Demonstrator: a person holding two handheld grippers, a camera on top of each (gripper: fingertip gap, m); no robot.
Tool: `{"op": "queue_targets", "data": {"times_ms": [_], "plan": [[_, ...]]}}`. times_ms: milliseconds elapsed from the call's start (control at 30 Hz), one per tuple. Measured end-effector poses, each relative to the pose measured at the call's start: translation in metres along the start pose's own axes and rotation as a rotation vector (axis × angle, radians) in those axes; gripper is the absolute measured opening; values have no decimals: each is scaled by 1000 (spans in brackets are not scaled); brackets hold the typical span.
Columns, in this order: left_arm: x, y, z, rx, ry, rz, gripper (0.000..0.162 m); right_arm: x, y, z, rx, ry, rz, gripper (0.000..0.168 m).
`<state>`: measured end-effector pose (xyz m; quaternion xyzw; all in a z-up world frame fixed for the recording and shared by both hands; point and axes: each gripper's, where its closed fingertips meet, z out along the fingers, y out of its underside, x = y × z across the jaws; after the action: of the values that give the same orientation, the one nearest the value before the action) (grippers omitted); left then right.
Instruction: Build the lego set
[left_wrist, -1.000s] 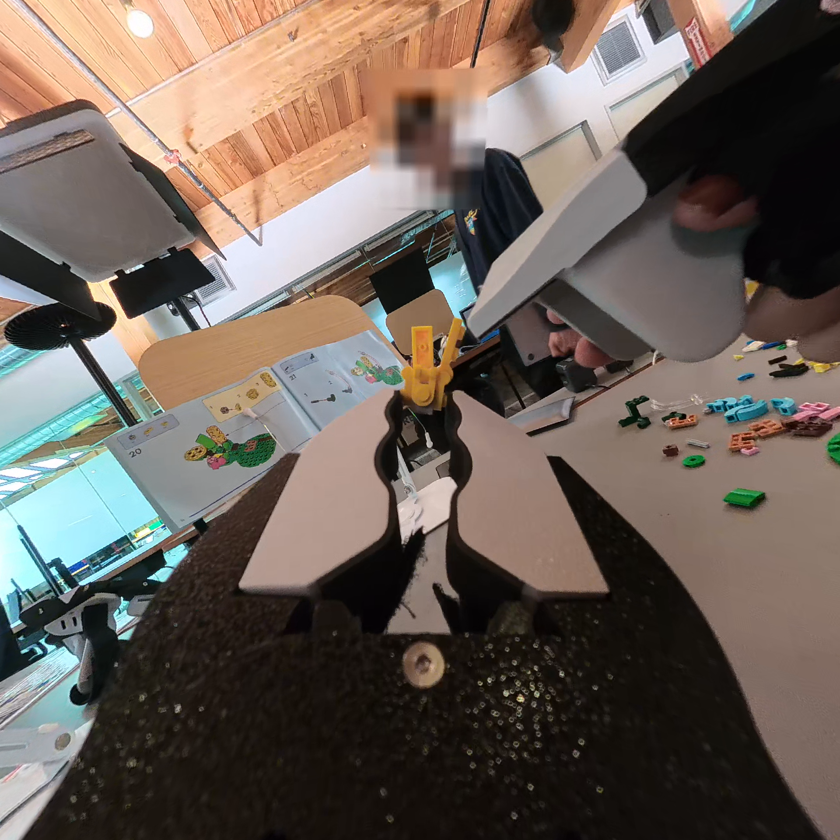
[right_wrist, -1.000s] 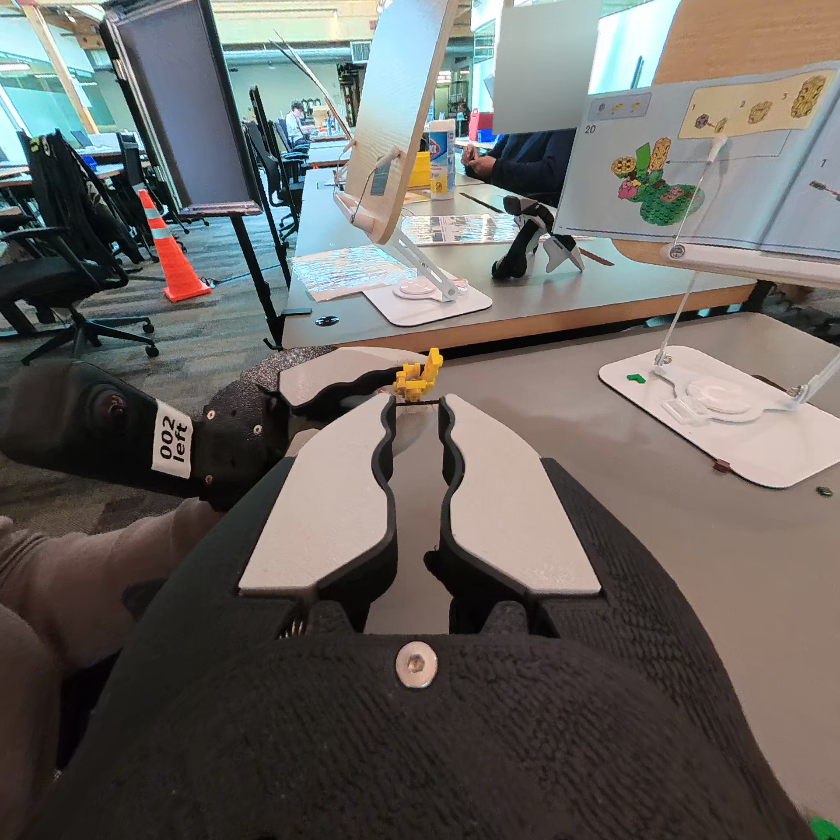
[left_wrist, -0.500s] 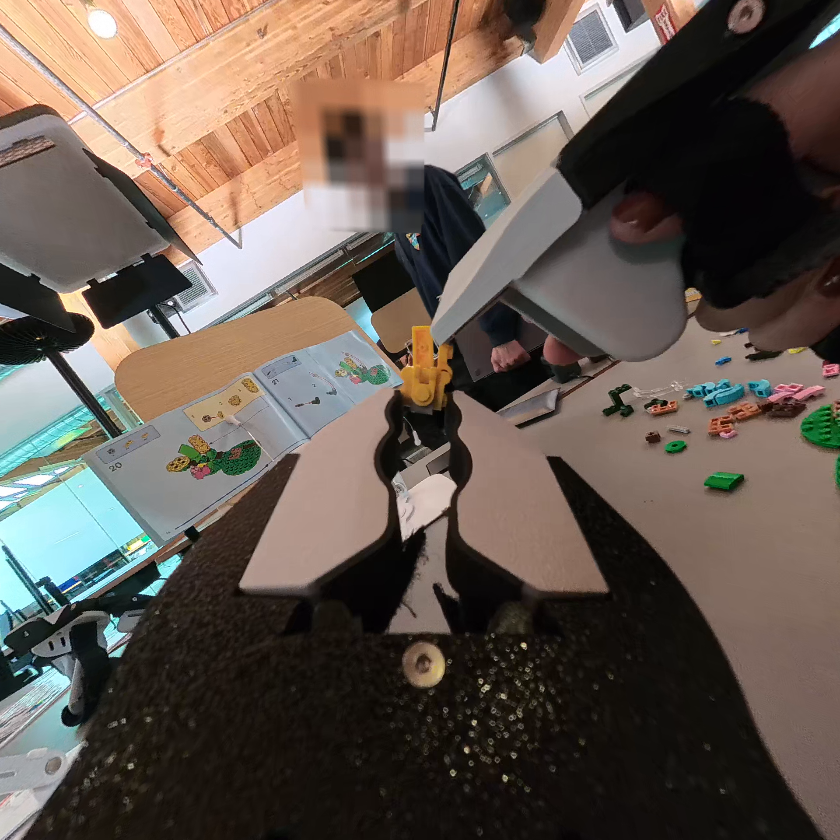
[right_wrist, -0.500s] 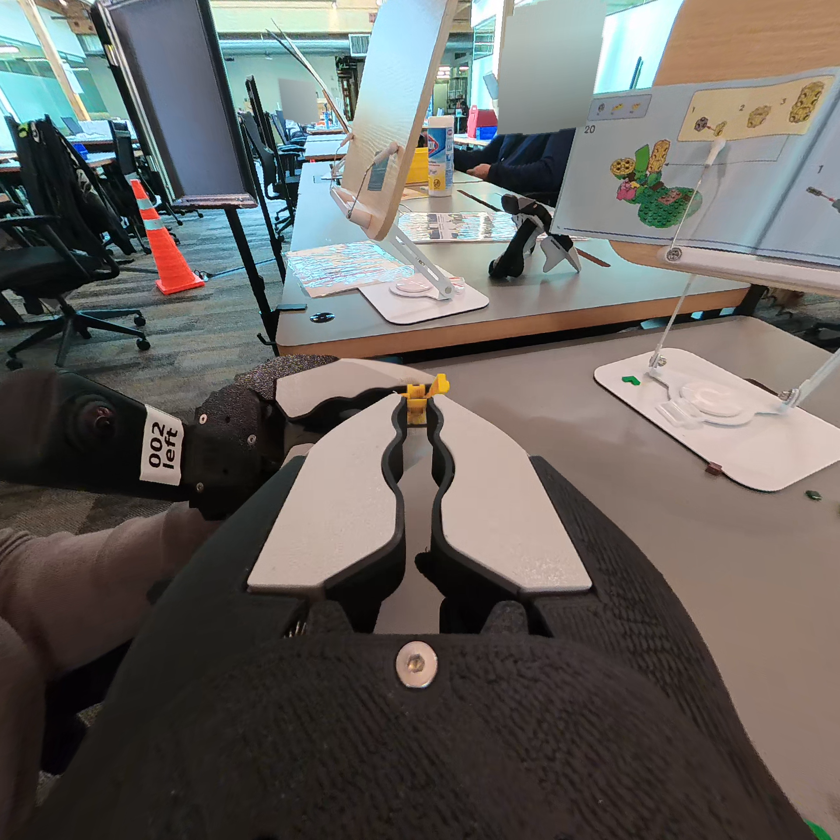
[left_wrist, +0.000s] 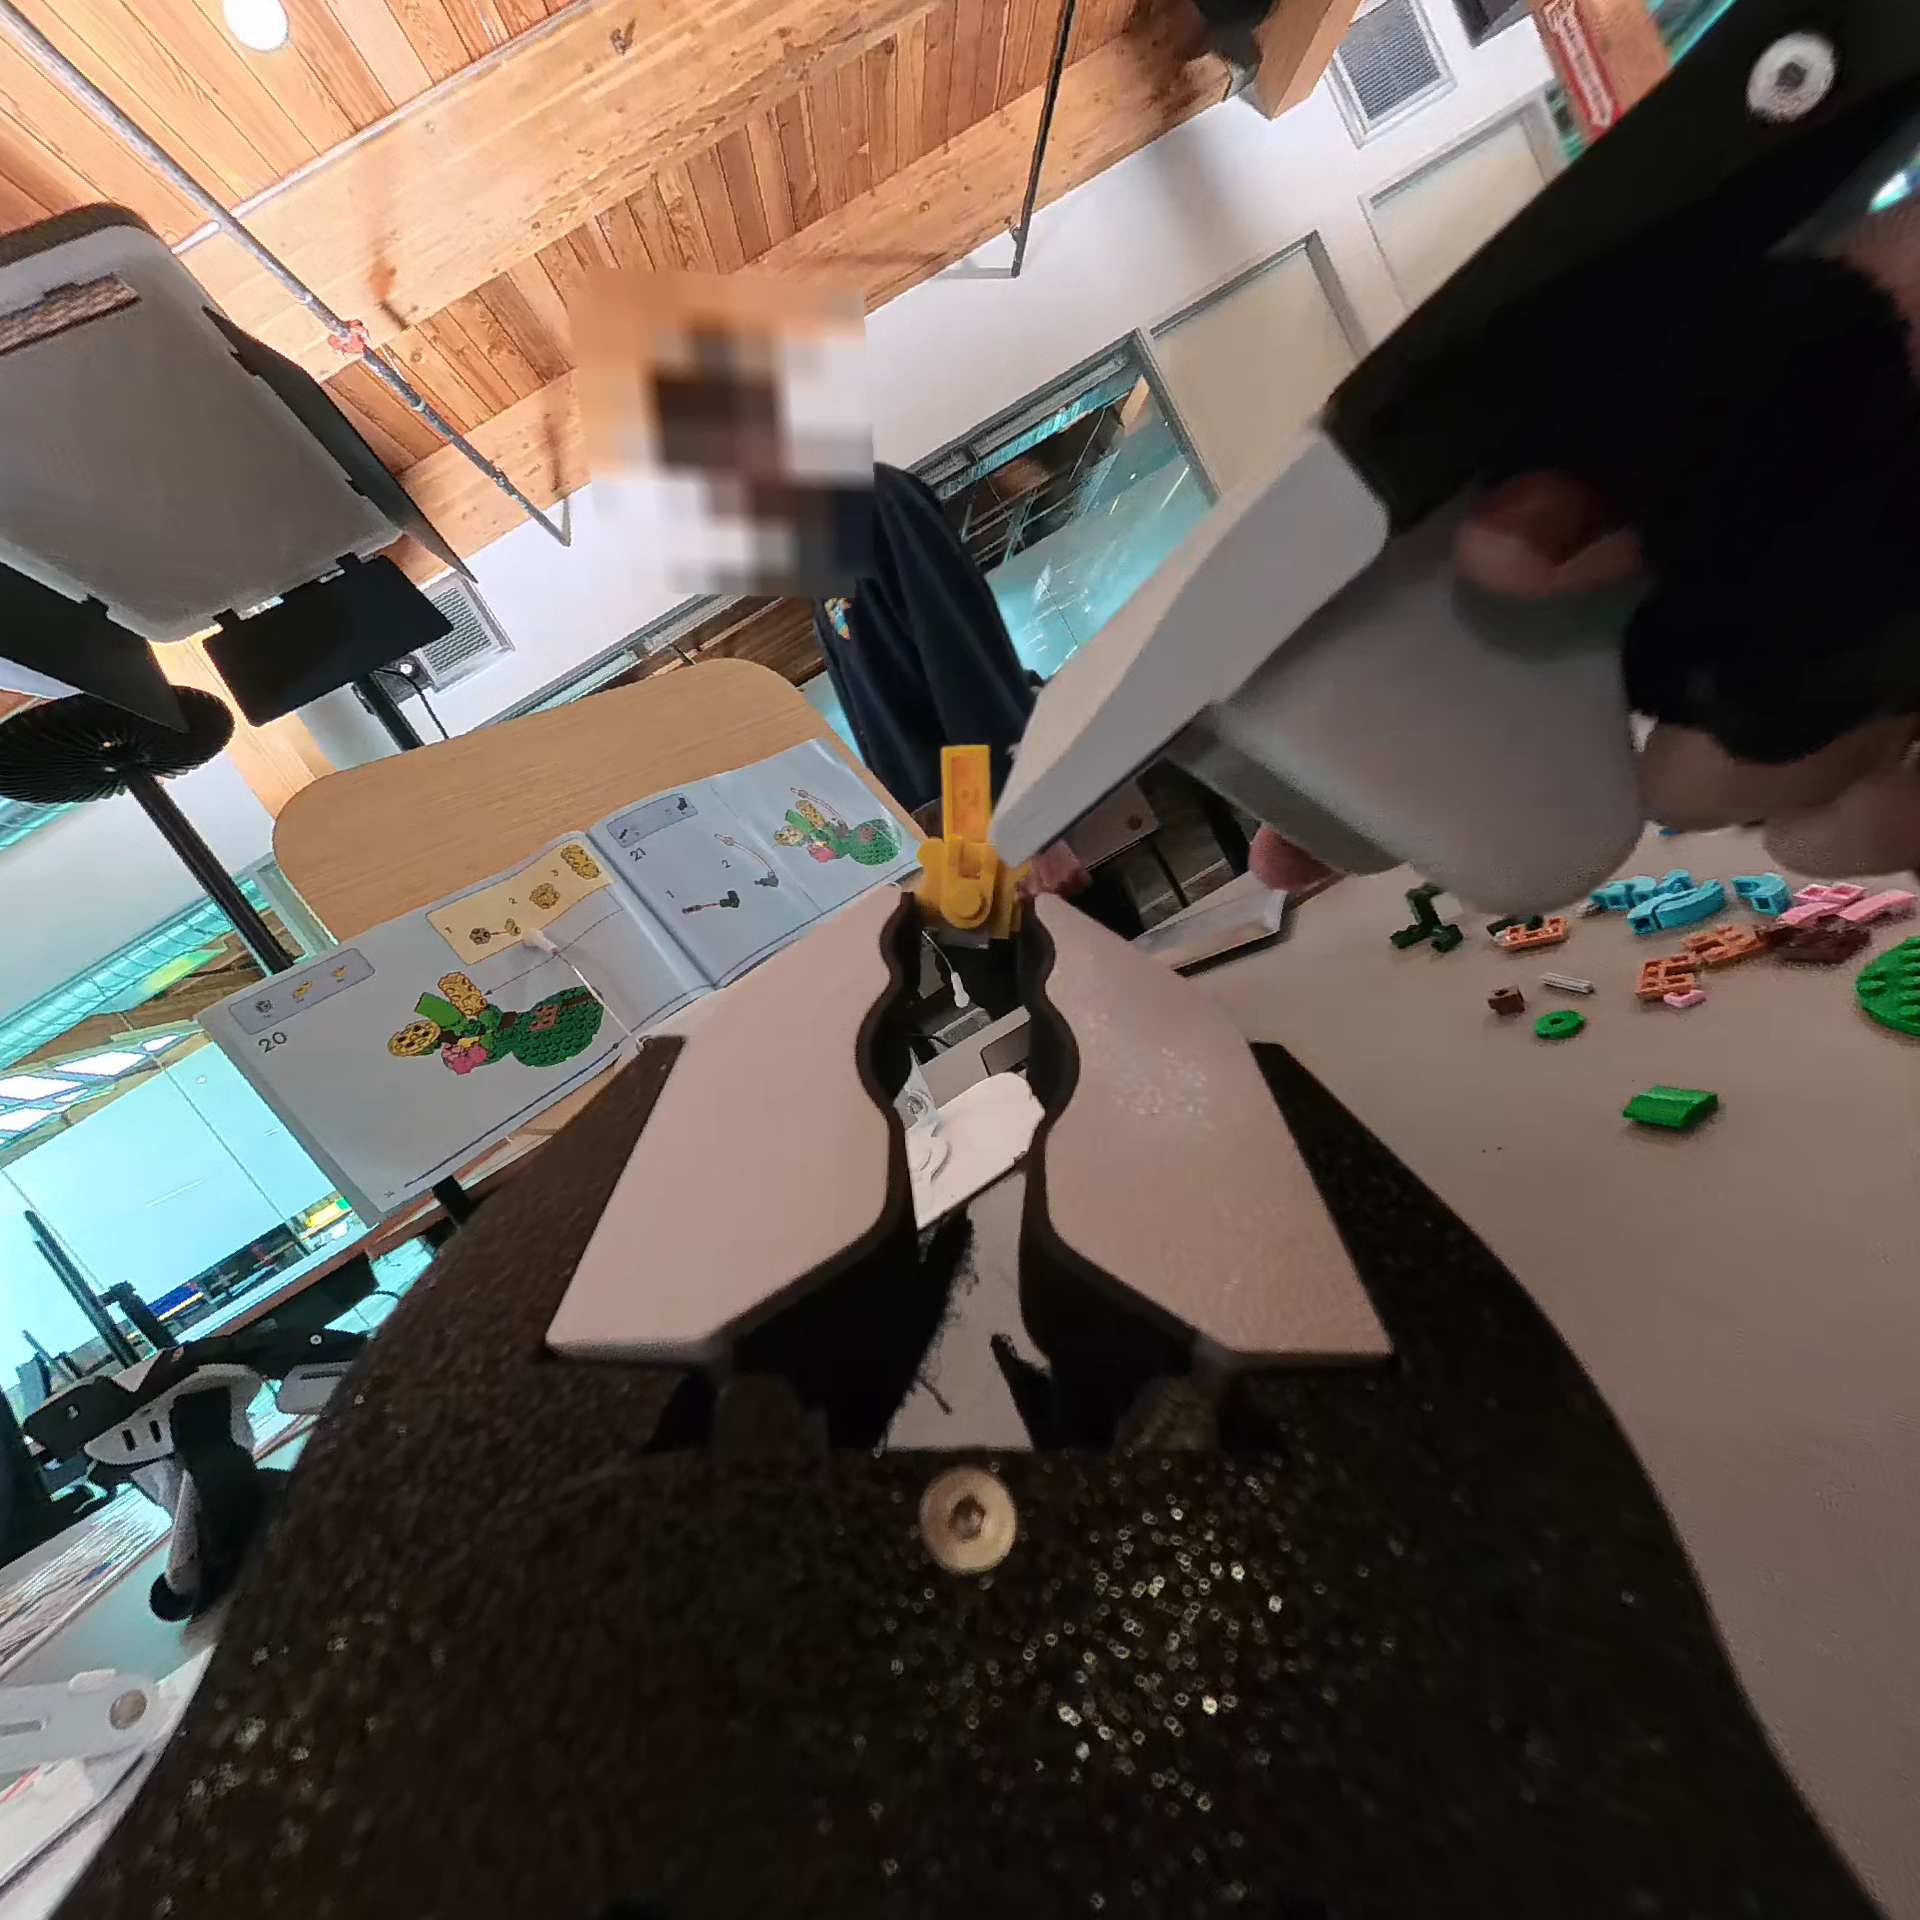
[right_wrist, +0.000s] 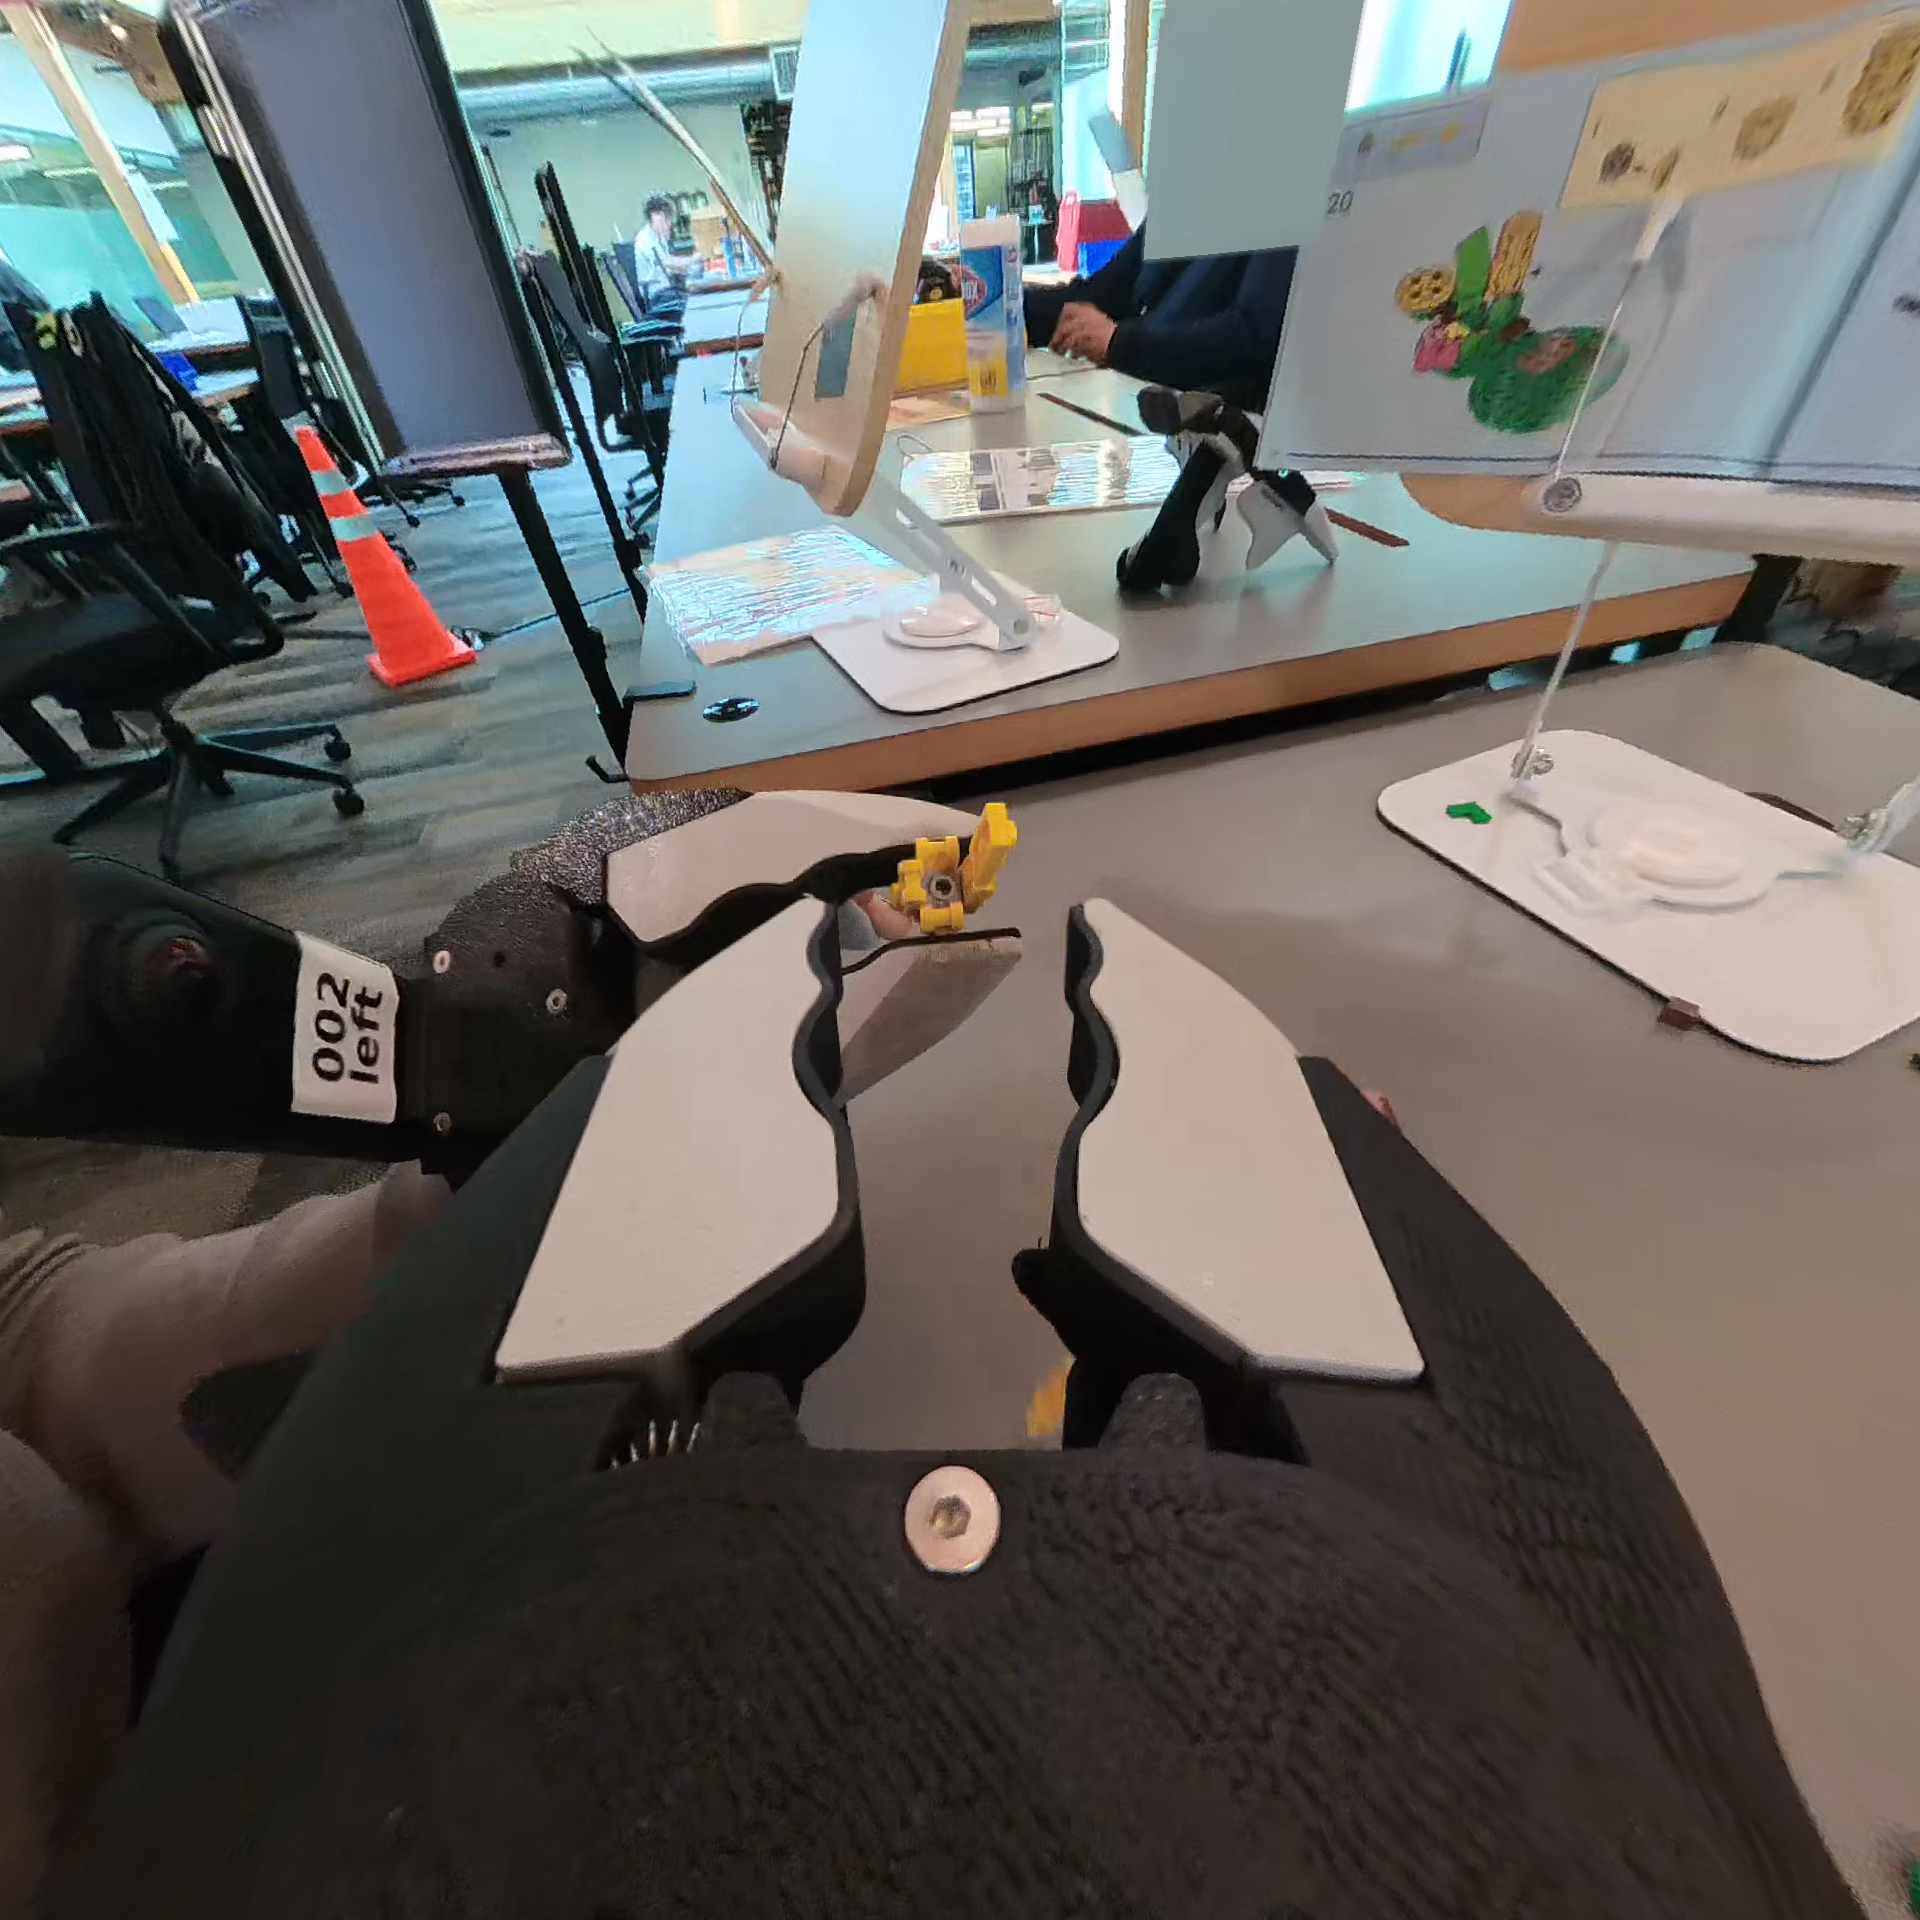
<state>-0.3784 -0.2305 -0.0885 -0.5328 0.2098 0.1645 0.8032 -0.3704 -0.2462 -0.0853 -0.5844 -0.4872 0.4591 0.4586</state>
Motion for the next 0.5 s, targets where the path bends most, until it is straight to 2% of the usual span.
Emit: {"op": "queue_targets", "data": {"times_ms": [100, 500], "plan": [[3, -2, 0, 5, 10, 20, 17, -1, 0, 2, 3, 5, -21, 27], [7, -1, 1, 6, 30, 43, 17, -1, 4, 6, -54, -14, -39, 18]]}}
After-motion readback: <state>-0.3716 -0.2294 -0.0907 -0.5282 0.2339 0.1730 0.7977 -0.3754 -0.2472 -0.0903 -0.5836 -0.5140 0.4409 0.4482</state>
